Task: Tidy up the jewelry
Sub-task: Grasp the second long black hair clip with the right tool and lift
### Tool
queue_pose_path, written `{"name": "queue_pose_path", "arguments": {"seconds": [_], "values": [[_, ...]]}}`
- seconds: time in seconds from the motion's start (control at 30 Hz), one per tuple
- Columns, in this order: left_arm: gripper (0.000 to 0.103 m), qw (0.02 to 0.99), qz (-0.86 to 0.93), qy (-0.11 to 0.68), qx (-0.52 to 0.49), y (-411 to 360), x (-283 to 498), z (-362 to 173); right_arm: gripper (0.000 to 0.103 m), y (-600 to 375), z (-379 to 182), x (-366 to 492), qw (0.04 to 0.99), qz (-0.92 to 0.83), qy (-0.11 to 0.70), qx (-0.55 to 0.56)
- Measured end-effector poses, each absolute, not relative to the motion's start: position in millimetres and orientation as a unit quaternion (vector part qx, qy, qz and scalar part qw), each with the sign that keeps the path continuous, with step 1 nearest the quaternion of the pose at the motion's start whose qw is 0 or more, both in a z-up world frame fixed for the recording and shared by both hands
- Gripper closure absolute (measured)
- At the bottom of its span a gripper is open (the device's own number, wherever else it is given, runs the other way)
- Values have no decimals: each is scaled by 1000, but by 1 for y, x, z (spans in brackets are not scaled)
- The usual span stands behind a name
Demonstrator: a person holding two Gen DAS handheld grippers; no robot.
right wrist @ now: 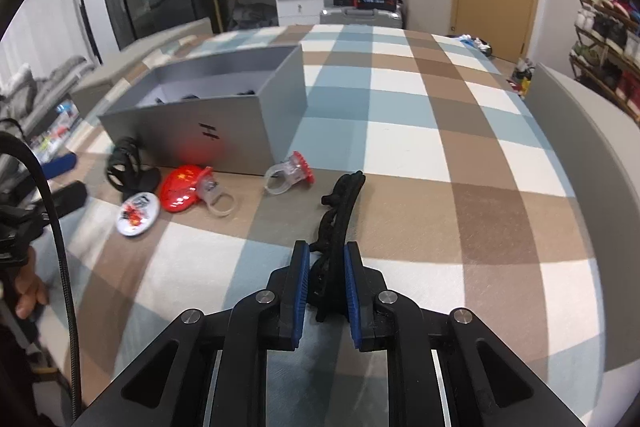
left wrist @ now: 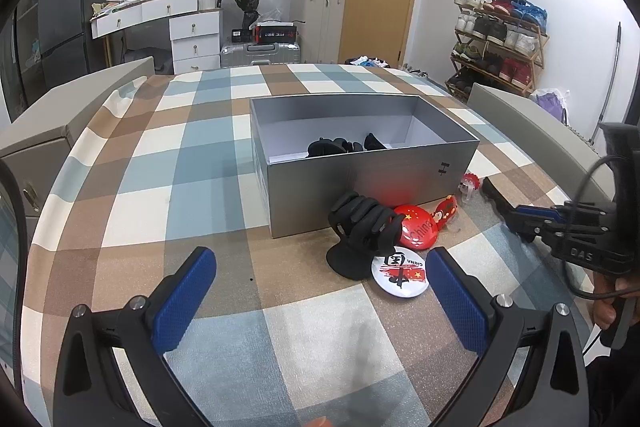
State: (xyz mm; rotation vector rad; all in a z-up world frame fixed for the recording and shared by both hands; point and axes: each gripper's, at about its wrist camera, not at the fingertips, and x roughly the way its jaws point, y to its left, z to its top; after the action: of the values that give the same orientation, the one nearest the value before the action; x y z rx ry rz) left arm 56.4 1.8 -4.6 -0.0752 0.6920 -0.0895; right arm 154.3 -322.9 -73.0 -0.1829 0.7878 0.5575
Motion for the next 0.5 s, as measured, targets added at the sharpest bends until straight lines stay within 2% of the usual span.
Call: {"name": "queue_pose_path", "arguments": {"seconds": [0.27,0.5], "values": [[1,939,-44,340,-31,0,56,-5,87,-333,-54,130,888,326,322,-23],[1,937,-47,346,-24,-5,59,-3,87,-323,-48,121,889,349,297,-13]]}}
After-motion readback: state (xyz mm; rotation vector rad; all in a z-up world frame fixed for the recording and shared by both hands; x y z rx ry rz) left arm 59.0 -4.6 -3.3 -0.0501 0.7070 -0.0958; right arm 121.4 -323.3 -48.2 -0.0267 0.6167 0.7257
